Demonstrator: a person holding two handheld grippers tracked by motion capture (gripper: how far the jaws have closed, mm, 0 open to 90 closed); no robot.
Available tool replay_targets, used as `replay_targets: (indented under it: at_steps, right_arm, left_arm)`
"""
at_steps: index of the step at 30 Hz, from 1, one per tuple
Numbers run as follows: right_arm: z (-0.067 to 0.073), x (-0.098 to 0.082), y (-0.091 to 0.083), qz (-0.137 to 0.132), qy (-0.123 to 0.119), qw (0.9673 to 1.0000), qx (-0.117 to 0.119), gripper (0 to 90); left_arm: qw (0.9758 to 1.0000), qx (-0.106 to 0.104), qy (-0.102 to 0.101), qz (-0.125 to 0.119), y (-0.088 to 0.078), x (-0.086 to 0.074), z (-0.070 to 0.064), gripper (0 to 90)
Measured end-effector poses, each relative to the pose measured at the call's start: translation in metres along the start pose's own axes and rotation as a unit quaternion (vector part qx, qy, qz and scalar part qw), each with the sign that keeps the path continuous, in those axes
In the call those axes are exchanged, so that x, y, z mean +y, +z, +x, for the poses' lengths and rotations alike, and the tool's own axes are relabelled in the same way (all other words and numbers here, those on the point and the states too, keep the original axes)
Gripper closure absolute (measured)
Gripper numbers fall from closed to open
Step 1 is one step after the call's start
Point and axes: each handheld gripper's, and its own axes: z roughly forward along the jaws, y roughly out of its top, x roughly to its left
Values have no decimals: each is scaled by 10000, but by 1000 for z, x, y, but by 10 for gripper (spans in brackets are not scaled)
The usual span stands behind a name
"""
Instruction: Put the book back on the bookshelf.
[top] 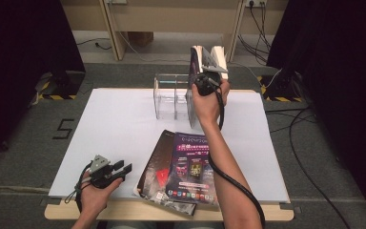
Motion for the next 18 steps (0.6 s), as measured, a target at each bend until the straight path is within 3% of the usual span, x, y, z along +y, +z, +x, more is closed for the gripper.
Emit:
replay_targets:
  at_steps: [18]
  right_arm:
    - [-6, -9, -16, 110, 117, 9997, 197, 625]
  left_arm:
    - [10000, -52, 28, 20, 2, 1, -3, 562]
